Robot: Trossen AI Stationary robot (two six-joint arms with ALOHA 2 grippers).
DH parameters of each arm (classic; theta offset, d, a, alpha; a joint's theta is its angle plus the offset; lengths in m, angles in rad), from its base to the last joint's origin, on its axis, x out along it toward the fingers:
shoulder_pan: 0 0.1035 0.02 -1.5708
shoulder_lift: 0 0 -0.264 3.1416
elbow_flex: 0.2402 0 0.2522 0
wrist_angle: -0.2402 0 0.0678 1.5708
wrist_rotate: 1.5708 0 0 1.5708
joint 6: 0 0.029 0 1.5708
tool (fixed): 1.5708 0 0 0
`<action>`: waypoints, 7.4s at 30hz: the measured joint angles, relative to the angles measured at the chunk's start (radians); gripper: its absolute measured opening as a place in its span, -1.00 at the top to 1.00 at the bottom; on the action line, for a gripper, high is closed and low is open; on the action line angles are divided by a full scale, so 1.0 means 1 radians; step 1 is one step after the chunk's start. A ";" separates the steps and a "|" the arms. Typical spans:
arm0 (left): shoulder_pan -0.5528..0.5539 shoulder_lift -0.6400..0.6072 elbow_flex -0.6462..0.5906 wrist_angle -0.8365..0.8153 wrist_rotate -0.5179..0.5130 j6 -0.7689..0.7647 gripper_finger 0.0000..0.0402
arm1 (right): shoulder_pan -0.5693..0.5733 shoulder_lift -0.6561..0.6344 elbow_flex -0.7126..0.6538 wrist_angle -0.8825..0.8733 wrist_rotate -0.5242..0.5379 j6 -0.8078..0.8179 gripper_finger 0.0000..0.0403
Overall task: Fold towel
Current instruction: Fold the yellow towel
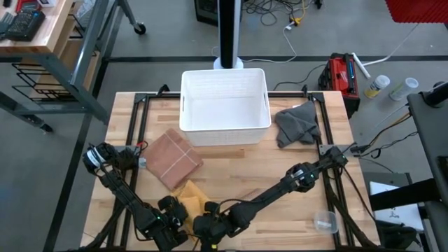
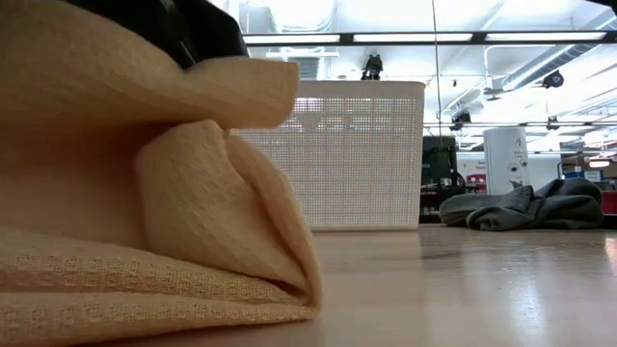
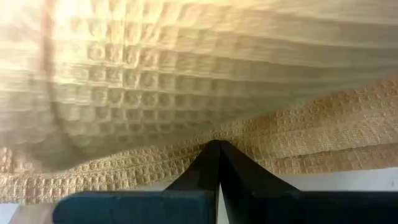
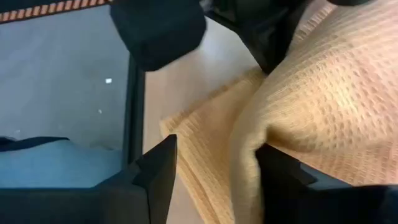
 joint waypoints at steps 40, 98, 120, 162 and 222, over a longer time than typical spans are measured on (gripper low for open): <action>-0.047 0.000 -0.004 0.041 -0.148 -0.036 1.00 | -0.111 -0.085 -0.134 -0.247 0.091 -0.141 0.81; -0.200 -0.039 -0.004 -0.063 -0.130 -0.338 1.00 | 0.054 -0.180 -0.188 0.091 -0.032 -0.344 0.69; -0.196 -0.039 -0.006 -0.050 -0.212 -0.339 1.00 | 0.124 -0.074 -0.227 0.184 0.194 -0.517 -0.13; -0.167 -0.239 -0.005 -0.033 -0.431 0.180 0.99 | 0.042 -0.479 -0.790 0.476 0.257 -0.160 1.00; 0.269 -0.019 0.343 -0.337 -0.356 1.092 1.00 | 0.082 -0.655 -0.904 -0.023 0.122 0.026 0.49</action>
